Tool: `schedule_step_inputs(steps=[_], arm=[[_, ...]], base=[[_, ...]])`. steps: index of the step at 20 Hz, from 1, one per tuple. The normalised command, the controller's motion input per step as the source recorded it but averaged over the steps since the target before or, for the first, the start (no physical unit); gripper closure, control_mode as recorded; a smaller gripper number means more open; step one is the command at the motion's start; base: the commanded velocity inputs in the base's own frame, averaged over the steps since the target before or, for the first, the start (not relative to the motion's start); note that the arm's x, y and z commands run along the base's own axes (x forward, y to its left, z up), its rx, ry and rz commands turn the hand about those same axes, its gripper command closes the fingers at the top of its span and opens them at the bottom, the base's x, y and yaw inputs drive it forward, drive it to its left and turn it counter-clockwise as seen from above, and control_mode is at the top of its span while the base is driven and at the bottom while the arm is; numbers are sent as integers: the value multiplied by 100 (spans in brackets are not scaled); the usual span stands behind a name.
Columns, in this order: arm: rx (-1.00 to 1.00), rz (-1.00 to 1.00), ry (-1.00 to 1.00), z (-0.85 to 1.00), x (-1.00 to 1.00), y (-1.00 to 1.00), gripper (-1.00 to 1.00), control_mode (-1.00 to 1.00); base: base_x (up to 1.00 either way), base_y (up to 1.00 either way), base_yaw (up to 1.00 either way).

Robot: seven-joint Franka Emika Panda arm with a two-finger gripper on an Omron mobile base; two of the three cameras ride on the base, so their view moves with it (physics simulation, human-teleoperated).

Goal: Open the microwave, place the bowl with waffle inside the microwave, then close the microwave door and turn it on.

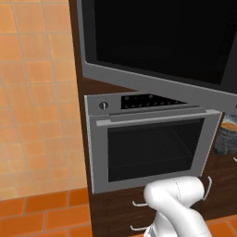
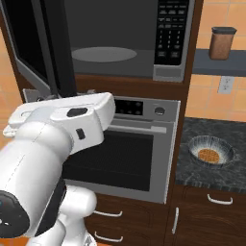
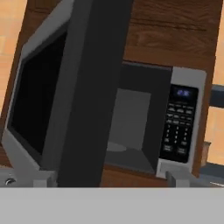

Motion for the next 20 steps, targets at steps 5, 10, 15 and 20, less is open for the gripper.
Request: schedule_step_inputs(steps=[5, 10, 15, 20], arm=[[13, 42, 1, 0, 63, -40, -100, -100], [6, 30, 1, -9, 60, -10, -100, -100], [3, 21, 0, -8, 28, -21, -100, -100], [0, 10, 0, -4, 28, -1, -100, -100]], base=[[0, 0, 0], [0, 0, 0], [0, 0, 0], [0, 0, 0]])
